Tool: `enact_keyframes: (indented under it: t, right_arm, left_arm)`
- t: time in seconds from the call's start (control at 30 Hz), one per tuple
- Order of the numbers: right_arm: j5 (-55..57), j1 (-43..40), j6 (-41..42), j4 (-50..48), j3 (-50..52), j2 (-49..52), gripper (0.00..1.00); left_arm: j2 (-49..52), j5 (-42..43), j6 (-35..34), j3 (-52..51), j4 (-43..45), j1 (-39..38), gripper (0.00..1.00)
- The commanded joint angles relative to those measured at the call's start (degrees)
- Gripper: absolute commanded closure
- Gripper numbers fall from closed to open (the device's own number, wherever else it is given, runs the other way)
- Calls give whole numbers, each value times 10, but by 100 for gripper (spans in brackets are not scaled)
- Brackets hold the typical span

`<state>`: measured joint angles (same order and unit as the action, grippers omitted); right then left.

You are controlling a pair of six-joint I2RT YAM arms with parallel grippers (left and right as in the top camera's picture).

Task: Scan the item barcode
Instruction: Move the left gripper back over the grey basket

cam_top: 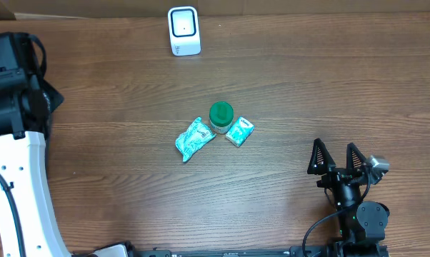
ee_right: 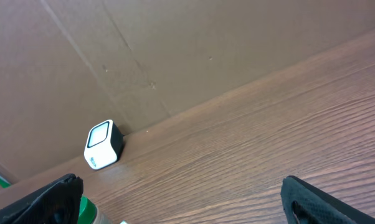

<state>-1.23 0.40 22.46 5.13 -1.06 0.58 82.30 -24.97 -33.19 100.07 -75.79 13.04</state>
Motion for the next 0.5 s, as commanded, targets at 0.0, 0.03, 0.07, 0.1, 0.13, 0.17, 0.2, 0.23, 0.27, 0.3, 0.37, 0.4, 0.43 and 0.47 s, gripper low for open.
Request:
enact_keyframes:
  t: [0.0, 0.03, 0.07, 0.1, 0.13, 0.17, 0.2, 0.23, 0.27, 0.3, 0.37, 0.4, 0.43, 0.47]
  right_arm:
    - [2, -2, 0, -4, 6, -4, 0]
    - [2, -2, 0, -4, 6, -4, 0]
    - [2, -2, 0, -4, 6, -4, 0]
    - [2, -2, 0, -4, 6, -4, 0]
    - [2, -2, 0, -4, 6, -4, 0]
    - [2, -2, 0, -4, 6, -4, 0]
    - [2, -2, 0, -4, 6, -4, 0]
    - [2, -2, 0, -4, 6, -4, 0]
    - [2, -2, 0, -4, 6, -4, 0]
    - [2, -2, 0, -4, 6, -4, 0]
    - [2, -2, 0, -4, 6, -4, 0]
    - [2, -2, 0, -4, 6, -4, 0]
    - [2, -2, 0, -4, 6, -4, 0]
    - [2, -2, 0, -4, 6, -4, 0]
  left_arm:
    - [-3, -26, -47, 11, 1, 31, 44]
    - [-3, -26, -52, 11, 1, 40, 44]
    - [-3, -26, -58, 11, 1, 48, 43]
    - [-3, -25, -63, 11, 1, 54, 44]
    - [-3, -24, -73, 11, 1, 63, 43]
    - [-3, -24, -80, 11, 1, 66, 43]
    - [-3, -23, -90, 11, 1, 72, 41]
    - [-3, -20, -98, 11, 2, 76, 41]
    - [-3, -19, -104, 11, 3, 79, 41]
    - [-3, -17, -109, 11, 5, 81, 40]
    - [-3, -9, -110, 11, 11, 81, 39]
    - [-3, -6, -110, 11, 13, 80, 39]
    - [-3, -5, -110, 11, 15, 81, 39]
    - [-3, -5, -110, 11, 15, 81, 39]
